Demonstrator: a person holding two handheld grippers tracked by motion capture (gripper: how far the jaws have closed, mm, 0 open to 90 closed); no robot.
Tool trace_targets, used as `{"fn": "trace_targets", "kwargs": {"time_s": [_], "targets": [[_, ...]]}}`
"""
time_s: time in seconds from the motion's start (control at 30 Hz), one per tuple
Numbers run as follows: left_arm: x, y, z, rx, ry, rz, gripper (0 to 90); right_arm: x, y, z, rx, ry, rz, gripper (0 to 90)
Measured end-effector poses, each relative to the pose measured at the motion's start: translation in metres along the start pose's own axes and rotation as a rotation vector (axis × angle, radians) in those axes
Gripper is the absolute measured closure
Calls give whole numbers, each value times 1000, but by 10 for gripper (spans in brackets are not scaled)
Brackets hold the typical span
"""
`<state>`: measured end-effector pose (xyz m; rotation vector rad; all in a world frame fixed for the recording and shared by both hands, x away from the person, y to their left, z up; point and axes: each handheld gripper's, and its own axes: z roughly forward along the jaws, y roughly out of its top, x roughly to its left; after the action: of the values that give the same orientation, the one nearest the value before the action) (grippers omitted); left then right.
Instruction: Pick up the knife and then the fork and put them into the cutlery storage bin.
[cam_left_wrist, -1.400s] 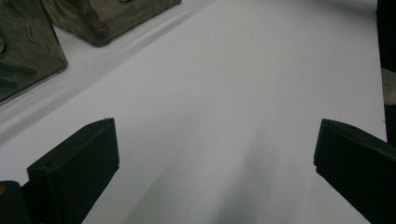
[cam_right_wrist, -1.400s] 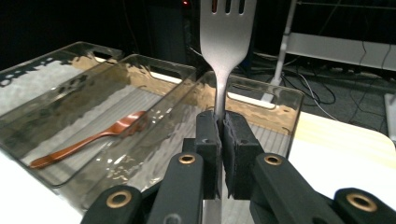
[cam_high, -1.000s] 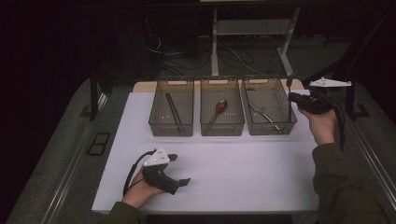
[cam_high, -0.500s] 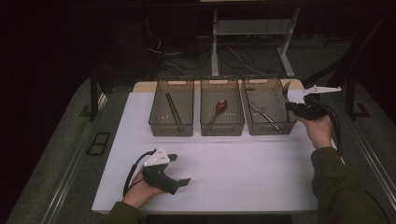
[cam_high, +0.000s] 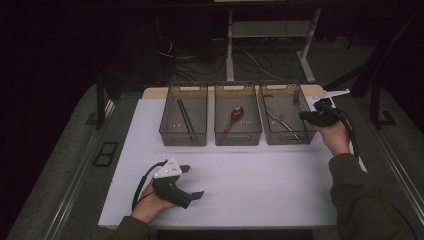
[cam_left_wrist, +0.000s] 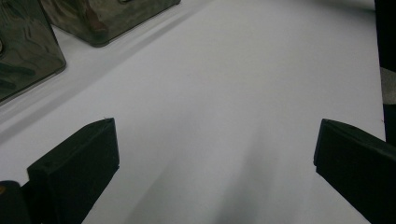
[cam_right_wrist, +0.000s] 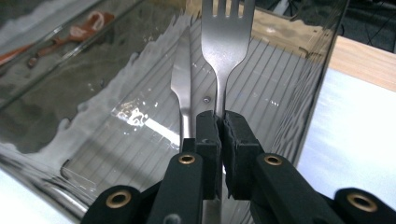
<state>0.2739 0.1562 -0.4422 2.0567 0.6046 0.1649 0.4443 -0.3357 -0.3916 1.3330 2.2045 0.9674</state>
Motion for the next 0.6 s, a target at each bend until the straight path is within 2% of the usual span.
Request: {"fn": "trace_targets", "kwargs": {"time_s": [0.1, 0.13, 0.23, 0.43, 0.6], "targets": [[0, 0, 0, 0, -1, 0, 0, 2, 4, 5, 30, -5, -16, 828], [0, 0, 0, 2, 0, -1, 0, 2, 5, 7, 39, -2, -18, 809], [0, 0, 0, 2, -1, -1, 0, 5, 5, 7, 24, -8, -19, 713], [0, 0, 0, 3, -2, 1, 0, 3, 3, 3, 6, 23, 14, 521], [1, 1, 0, -3, -1, -1, 0, 2, 1, -1, -11, 67, 53, 446]]}}
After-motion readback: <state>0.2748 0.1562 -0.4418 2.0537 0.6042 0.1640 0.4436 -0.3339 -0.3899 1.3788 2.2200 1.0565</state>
